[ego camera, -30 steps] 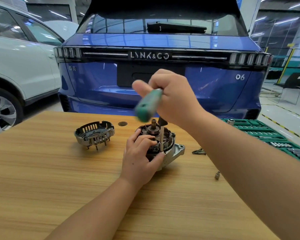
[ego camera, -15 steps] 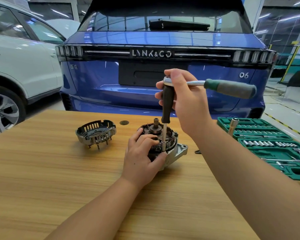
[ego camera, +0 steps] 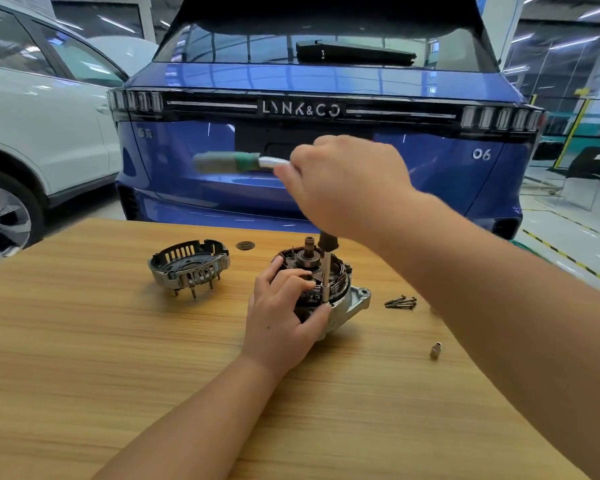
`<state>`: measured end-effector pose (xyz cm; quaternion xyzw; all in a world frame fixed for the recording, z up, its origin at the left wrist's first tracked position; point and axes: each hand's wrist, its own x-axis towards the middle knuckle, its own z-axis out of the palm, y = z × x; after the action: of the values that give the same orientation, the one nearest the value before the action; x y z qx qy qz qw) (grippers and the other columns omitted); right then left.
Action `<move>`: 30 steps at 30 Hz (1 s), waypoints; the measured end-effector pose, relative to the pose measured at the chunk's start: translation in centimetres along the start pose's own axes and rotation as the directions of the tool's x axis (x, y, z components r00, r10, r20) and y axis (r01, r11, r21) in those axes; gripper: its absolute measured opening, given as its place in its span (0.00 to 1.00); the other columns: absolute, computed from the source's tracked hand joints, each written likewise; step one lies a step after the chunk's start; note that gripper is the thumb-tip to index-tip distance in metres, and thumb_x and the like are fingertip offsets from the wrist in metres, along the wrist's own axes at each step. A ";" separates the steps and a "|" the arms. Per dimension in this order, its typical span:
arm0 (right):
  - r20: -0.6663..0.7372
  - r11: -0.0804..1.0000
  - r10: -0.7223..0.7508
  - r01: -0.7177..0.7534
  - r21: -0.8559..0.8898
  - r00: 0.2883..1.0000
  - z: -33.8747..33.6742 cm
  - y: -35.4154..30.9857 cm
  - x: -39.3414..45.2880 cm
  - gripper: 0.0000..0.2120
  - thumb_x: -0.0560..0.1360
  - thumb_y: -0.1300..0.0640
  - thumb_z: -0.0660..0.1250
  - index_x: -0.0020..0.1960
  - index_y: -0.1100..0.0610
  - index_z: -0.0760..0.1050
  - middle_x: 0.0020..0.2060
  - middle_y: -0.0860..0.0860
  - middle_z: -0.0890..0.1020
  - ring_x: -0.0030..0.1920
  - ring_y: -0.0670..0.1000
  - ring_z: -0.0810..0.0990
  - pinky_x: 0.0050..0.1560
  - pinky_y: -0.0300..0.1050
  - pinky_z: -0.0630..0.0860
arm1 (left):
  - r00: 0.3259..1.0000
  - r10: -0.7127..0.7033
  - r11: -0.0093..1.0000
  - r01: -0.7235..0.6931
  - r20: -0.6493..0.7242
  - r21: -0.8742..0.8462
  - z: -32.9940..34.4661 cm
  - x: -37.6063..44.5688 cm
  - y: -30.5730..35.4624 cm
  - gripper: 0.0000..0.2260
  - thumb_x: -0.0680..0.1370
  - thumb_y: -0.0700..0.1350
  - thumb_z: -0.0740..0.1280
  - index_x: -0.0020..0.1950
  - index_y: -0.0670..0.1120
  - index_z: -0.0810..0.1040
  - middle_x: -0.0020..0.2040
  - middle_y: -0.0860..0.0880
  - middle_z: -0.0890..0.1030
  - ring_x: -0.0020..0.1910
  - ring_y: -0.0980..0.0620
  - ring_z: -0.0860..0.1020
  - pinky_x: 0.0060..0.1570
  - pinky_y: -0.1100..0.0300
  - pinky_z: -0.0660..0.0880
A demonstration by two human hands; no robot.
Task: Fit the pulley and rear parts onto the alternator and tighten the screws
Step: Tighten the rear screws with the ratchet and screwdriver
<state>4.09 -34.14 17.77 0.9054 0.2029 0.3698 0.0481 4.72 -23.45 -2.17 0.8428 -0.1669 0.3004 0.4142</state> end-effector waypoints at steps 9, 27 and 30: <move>0.711 -0.007 0.129 -0.716 0.698 0.692 -1.7 3.0 1.6 0.08 0.80 0.60 0.60 0.56 0.61 0.75 0.32 0.50 0.84 0.40 0.54 0.87 0.51 0.55 0.80 | 1.000 0.022 1.000 -0.022 0.004 0.018 -0.1 0.0 -0.3 0.15 0.74 0.57 0.68 0.54 0.48 0.80 0.62 0.58 0.77 0.76 0.52 0.58 0.72 0.41 0.62; 0.549 -0.284 0.544 -0.477 0.832 0.634 1.0 0.6 1.1 0.03 0.79 0.59 0.63 0.50 0.58 0.71 0.37 0.55 0.69 0.35 0.51 0.67 0.35 0.43 0.66 | 0.999 -0.009 1.000 0.009 -0.034 0.008 0.3 0.0 0.1 0.15 0.73 0.56 0.69 0.54 0.48 0.81 0.62 0.56 0.78 0.77 0.51 0.59 0.72 0.41 0.62; 0.598 -0.365 0.478 -0.474 0.801 0.643 0.9 1.0 1.0 0.02 0.76 0.62 0.59 0.49 0.58 0.69 0.37 0.54 0.68 0.30 0.47 0.64 0.30 0.40 0.64 | 0.999 -0.013 1.000 0.014 -0.034 0.014 0.3 -0.1 0.2 0.15 0.73 0.55 0.69 0.54 0.48 0.81 0.62 0.56 0.78 0.77 0.51 0.59 0.72 0.40 0.62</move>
<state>5.65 -34.55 18.03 0.6295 -0.0054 0.0859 -0.7723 4.70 -23.82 -2.26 0.8417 -0.1519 0.3130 0.4128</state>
